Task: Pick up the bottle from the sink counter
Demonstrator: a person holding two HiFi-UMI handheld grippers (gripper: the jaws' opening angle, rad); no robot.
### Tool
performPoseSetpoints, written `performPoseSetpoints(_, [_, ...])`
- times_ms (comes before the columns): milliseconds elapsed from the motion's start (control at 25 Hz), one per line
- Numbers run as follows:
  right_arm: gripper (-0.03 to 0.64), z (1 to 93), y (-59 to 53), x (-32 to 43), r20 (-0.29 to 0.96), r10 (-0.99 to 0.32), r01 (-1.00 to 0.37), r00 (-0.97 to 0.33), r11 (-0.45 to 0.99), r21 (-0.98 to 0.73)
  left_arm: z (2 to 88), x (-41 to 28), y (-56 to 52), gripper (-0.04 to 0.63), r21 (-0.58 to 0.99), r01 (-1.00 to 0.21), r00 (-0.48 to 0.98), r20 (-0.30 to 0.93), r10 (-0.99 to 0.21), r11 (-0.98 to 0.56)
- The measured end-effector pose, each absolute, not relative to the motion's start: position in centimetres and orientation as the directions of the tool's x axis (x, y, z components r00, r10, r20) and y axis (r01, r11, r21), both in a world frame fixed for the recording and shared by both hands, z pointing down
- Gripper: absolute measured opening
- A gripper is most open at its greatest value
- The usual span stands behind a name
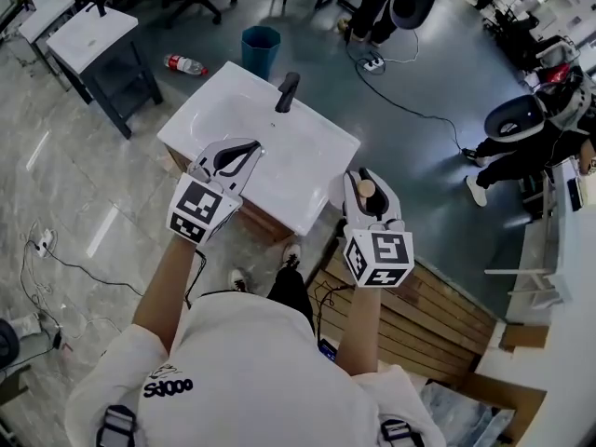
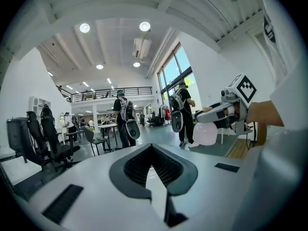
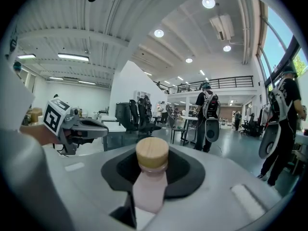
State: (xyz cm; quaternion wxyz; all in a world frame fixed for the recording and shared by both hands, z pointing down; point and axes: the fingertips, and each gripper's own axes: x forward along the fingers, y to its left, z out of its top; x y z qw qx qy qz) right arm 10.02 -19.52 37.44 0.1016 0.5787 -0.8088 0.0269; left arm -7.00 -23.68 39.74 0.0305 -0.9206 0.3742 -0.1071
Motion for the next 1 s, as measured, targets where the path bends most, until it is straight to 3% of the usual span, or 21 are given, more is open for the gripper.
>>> performPoseSetpoints(1000, [0.116, 32.7, -15.3, 7.4, 0.145, -0.925, -0.917, -0.350, 0.370, 0.149, 35.0, -6.4, -19.4, 0.003, -0.256, -0.640, 0.728, 0.100, -0.679, -0.724])
